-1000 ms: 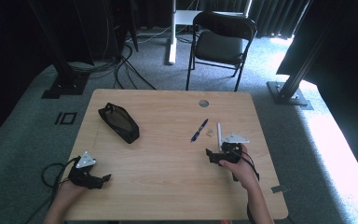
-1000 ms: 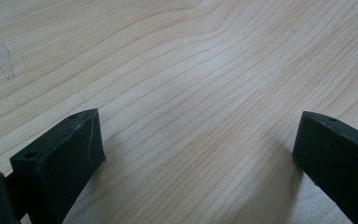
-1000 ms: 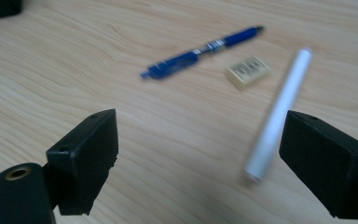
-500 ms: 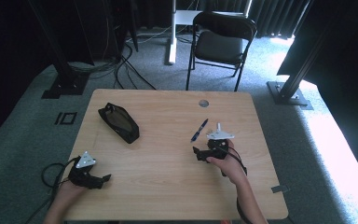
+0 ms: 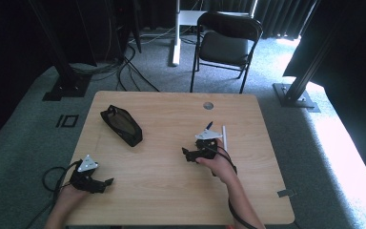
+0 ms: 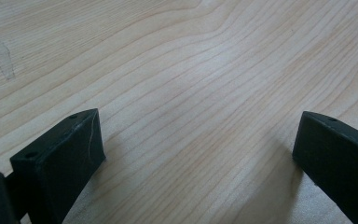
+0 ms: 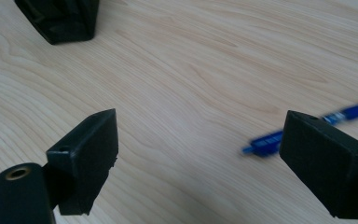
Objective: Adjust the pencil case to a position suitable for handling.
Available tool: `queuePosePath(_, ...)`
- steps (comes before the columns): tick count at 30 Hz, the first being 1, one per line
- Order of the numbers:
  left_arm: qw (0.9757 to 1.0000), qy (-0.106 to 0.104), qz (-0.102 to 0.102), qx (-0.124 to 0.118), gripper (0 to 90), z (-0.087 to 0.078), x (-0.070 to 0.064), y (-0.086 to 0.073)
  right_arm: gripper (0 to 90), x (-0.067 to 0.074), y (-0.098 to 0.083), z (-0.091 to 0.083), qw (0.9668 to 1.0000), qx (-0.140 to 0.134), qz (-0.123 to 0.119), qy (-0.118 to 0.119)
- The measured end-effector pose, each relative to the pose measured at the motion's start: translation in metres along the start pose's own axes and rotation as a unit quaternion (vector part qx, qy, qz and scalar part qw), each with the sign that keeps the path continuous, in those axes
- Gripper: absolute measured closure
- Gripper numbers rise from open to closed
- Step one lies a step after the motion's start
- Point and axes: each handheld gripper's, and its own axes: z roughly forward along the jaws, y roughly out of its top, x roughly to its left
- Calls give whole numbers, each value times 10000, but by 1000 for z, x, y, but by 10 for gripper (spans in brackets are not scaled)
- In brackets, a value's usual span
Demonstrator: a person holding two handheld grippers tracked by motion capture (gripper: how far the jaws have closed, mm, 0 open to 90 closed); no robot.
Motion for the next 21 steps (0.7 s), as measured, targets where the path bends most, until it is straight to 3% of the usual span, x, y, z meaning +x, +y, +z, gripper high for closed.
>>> queuePosePath(21,10000,0,0,0,21,0,0,0,134,61,32,43,9971,-101,-366,654)
